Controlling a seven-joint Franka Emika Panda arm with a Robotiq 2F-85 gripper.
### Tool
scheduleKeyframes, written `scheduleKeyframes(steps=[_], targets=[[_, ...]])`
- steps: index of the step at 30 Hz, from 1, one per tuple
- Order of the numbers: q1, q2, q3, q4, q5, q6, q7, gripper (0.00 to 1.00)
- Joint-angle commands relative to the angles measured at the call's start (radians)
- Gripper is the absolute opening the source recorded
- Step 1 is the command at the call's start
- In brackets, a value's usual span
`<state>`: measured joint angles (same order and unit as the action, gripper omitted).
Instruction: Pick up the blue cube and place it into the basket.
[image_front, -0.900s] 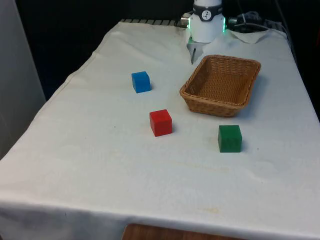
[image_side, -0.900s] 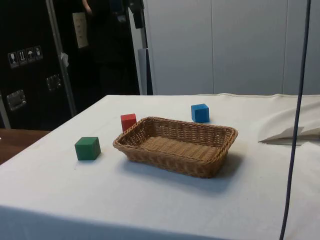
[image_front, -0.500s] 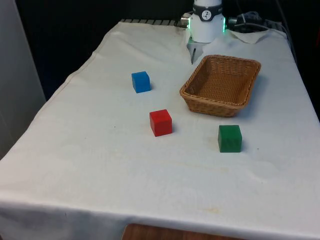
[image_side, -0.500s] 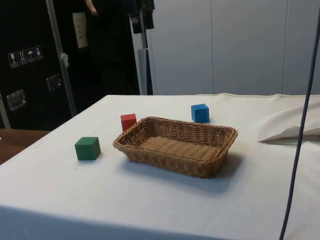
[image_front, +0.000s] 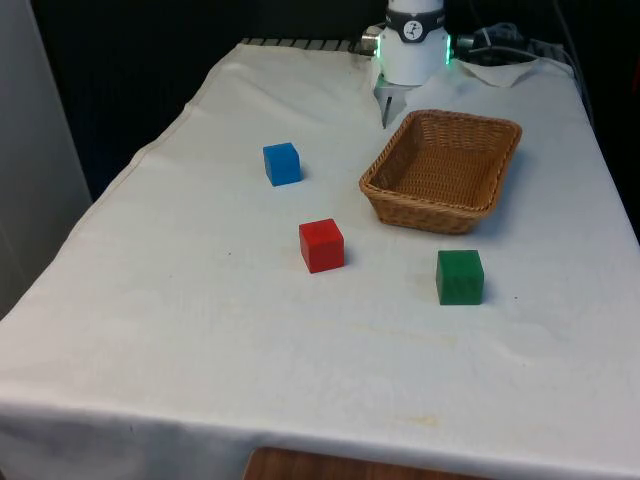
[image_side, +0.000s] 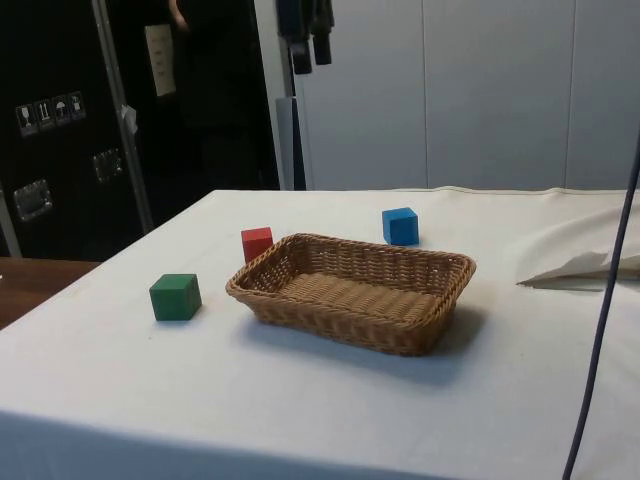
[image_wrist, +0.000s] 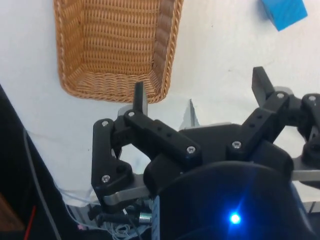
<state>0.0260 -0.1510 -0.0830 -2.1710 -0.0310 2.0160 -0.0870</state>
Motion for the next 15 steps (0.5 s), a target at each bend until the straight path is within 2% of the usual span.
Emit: scheduleKeyframes(steps=[1,9,10,11,15], targets=[[-0.004,-0.012,-0.004,-0.016,-0.005,0.018,-0.009,1.00],[-0.007,-0.047,-0.046,-0.075,-0.004,0.049,-0.062,1.00],[-0.003,-0.040,-0.048,-0.068,0.000,0.035,-0.061,1.00],[-0.007,-0.054,-0.057,-0.089,-0.004,0.056,-0.075,1.00],[-0.009,-0.069,-0.079,-0.120,-0.005,0.076,-0.099,1.00]])
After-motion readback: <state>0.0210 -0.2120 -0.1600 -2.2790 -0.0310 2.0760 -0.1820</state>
